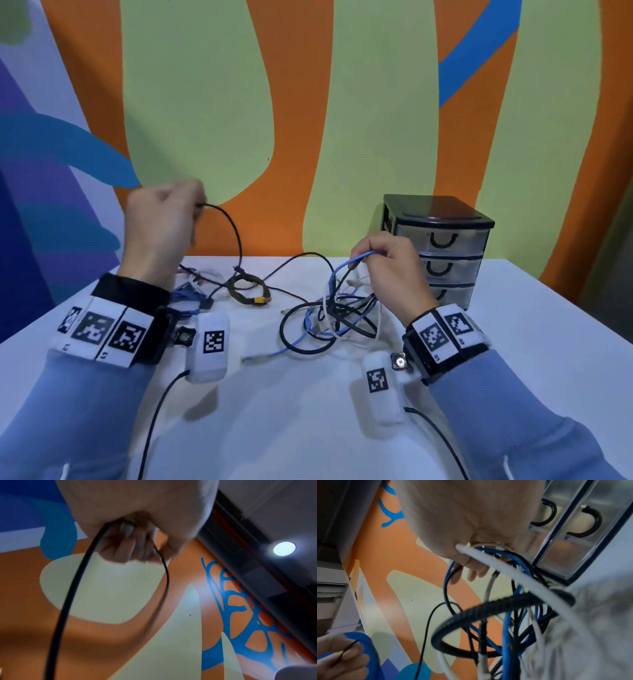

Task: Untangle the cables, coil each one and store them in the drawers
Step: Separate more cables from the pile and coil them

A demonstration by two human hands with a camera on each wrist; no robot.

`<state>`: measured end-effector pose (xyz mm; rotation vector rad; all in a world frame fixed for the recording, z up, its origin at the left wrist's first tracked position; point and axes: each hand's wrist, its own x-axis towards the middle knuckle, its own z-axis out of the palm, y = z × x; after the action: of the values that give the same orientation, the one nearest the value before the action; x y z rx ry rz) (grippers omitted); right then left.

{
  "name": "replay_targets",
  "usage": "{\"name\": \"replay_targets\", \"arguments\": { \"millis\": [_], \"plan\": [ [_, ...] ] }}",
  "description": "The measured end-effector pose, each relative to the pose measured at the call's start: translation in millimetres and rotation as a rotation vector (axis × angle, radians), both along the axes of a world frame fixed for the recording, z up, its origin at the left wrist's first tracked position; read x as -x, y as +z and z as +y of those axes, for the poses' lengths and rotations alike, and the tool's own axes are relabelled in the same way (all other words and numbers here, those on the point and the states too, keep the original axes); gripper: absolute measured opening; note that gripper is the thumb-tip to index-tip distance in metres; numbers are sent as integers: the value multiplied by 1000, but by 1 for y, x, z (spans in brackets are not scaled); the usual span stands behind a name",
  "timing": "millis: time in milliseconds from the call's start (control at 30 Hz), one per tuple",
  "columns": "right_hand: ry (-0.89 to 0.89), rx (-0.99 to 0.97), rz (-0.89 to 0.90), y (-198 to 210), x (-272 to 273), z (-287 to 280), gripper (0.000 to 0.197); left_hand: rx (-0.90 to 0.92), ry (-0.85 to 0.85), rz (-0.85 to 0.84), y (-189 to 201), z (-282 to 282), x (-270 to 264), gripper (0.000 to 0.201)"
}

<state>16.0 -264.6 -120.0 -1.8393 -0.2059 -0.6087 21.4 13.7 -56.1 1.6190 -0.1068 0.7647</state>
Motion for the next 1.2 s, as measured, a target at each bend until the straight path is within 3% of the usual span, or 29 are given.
{"name": "replay_targets", "arguments": {
  "millis": [67, 133, 200, 300, 367, 433, 500, 633, 733, 833, 900, 967, 1033, 1200],
  "plan": [
    [20, -25, -6, 1, 1, 0, 48, -504, -42, 243, 1, 3, 6, 28],
    [74, -33, 4, 2, 1, 1, 49, -932, -137, 537, -3, -1, 12, 5],
    [118, 6, 27, 2, 2, 2, 49, -1186, -207, 555, -11, -8, 12, 38],
    [157, 55, 47, 7, 9, 3, 49, -1009, -370, 309, -18, -27, 11, 62],
    [208, 53, 38, 13, 17, 4, 42, -851, -499, 305, -25, -42, 11, 58],
    [321, 12, 30, 18, 23, 3, 26, -839, -532, 342, -29, -51, 13, 41],
    [443, -84, 55, 20, 25, -1, 24, -816, -561, 361, -30, -51, 12, 23],
    [471, -213, 99, 26, 24, 0, 17, -765, -569, 289, -22, -47, 17, 38],
    [485, -66, 61, 21, 20, 6, 39, -684, -631, 125, -20, -50, 23, 39],
    [761, 36, 165, 18, 23, 11, 67, -446, -676, -47, -19, -54, 23, 41],
    [890, 104, 269, 16, 26, 16, 70, -263, -660, -114, -16, -57, 25, 41],
    [820, 319, 249, 12, 26, 22, 53, -110, -661, -191, -11, -61, 28, 34],
    [717, 472, 146, 7, 25, 30, 22, -9, -652, -288, -6, -61, 31, 31],
    [332, 411, 72, 4, 11, 24, 4, 100, -477, -451, 3, -50, 33, 34]
  ]
}}
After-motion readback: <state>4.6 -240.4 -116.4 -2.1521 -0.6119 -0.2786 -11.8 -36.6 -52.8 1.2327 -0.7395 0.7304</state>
